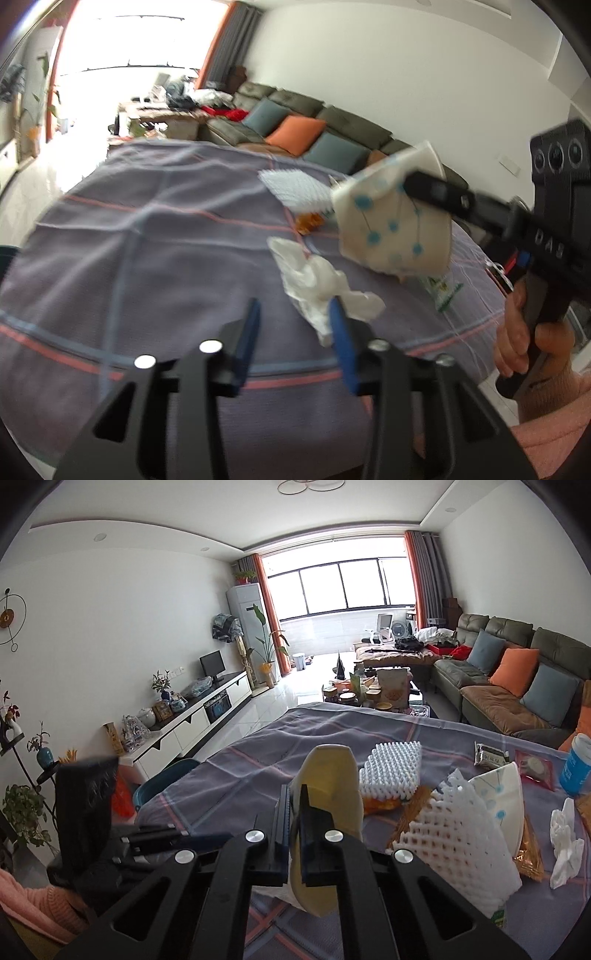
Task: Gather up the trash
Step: 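Grasp the crumpled tissue with the left tool while the right tool grasps the dotted paper cup, then carry tissue and cup to the teal bin and open both tools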
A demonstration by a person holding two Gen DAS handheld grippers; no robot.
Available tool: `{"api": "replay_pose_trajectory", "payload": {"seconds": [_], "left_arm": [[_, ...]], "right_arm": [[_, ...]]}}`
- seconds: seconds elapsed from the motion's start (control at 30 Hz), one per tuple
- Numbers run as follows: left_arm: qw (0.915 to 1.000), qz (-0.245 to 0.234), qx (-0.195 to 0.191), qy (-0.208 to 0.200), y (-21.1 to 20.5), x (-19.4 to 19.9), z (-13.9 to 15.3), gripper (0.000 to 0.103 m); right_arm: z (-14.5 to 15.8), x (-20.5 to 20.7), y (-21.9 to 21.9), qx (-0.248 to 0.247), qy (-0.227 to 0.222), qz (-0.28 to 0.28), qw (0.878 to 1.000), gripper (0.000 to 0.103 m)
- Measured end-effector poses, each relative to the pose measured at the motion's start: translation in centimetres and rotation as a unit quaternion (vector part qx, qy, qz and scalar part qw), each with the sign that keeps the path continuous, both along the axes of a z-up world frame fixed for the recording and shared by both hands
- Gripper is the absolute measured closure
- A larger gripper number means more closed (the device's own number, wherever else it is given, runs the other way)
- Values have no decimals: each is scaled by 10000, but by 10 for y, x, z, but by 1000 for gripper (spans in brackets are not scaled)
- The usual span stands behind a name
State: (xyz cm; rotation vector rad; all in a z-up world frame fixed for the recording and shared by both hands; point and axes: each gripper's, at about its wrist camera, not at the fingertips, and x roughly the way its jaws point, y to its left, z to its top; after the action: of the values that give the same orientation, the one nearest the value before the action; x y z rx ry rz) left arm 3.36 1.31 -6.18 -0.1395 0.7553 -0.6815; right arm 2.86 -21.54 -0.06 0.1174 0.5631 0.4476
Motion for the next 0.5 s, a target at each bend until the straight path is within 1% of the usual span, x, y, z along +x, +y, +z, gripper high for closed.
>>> {"api": "replay_pose_trajectory", "payload": {"seconds": [0.07, 0.1, 0.13, 0.17, 0.23, 0.27, 0.3, 0.37, 0.43, 0.5], "left_arm": [[9998, -159, -19, 143, -9, 6, -8, 57], [9996, -192, -30, 225, -12, 10, -12, 59], [9990, -242, -67, 378, -14, 15, -16, 63], [9986, -266, -106, 452, -16, 18, -20, 68], [9981, -255, -156, 532, -15, 22, -22, 89], [9973, -298, -274, 616, -13, 24, -23, 95], [9969, -288, -345, 652, -9, 23, -24, 95], [9974, -178, -361, 604, -1, 22, -23, 96], [9980, -50, -380, 494, 8, 17, -20, 96], [9988, 156, -319, 344, 17, 11, -15, 96]], "right_arm": [[1, 3, -1, -2, 11, -38, 10000, 99], [1, 4, -3, 4, 27, -49, 10000, 99], [1, 6, -3, 7, 44, -48, 10000, 99], [-1, 9, -5, -7, 52, -43, 10000, 99], [-1, 10, -3, -32, 47, -13, 10000, 99], [-1, 12, -2, -27, 48, 11, 10000, 99], [-2, 15, -1, -20, 48, 34, 10000, 99], [-1, 19, 0, 10, 35, 104, 9999, 99], [1, 25, 6, 68, 22, 207, 9998, 99], [4, 30, 11, 117, 7, 333, 9994, 99]]}}
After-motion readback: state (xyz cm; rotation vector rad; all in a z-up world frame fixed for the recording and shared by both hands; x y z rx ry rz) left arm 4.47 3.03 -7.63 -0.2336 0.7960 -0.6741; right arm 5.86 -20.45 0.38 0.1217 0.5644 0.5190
